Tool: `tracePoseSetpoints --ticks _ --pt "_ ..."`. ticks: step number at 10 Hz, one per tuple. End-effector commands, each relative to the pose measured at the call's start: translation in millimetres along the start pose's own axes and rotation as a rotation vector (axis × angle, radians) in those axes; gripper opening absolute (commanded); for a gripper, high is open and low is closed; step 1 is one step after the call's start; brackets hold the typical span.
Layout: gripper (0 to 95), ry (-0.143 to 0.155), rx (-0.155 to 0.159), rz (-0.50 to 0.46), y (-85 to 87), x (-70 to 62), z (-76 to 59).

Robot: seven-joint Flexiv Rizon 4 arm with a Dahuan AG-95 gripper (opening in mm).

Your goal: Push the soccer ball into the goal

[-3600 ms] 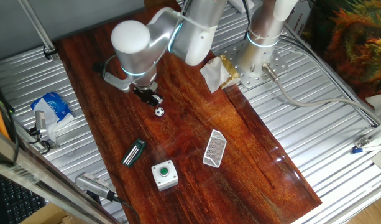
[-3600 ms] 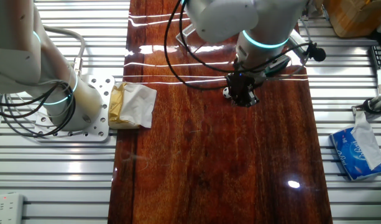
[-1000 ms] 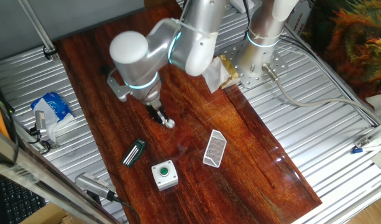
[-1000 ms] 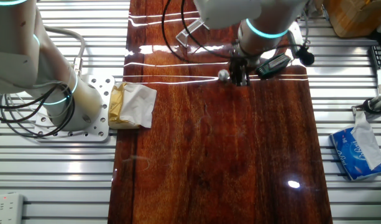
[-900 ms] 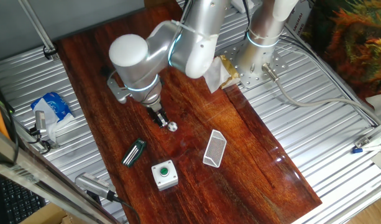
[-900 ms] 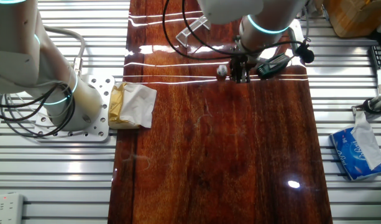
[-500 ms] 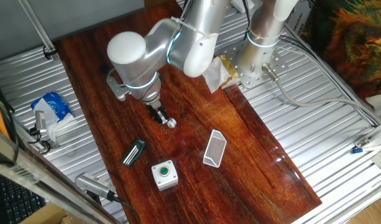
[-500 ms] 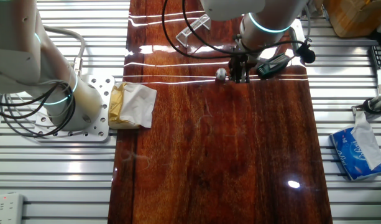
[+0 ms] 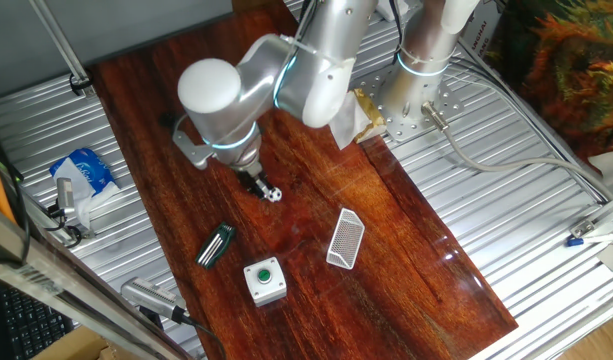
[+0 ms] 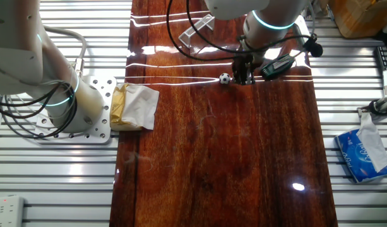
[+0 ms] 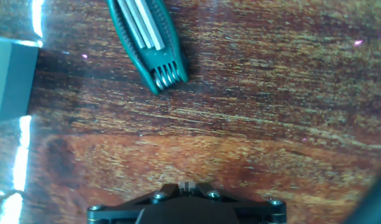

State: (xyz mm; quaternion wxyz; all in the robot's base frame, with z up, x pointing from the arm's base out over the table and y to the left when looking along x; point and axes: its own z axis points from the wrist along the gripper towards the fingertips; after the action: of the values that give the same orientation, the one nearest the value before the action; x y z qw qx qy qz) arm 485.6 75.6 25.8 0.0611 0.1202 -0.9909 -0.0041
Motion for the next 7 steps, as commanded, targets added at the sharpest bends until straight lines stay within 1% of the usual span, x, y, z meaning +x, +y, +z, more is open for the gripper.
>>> tracePoseSetpoints --ticks 1,2,5,7 --pt "0.0 0.003 0.003 -0.03 -9.3 7.3 -2.8" --pt "0.0 0.003 0.003 -0.038 -12.5 9.6 -1.9" --pt "0.0 -0.004 0.001 -0.04 -12.6 12.5 3.5" --pt "0.0 -0.01 -0.015 0.006 -11.0 11.0 6.2"
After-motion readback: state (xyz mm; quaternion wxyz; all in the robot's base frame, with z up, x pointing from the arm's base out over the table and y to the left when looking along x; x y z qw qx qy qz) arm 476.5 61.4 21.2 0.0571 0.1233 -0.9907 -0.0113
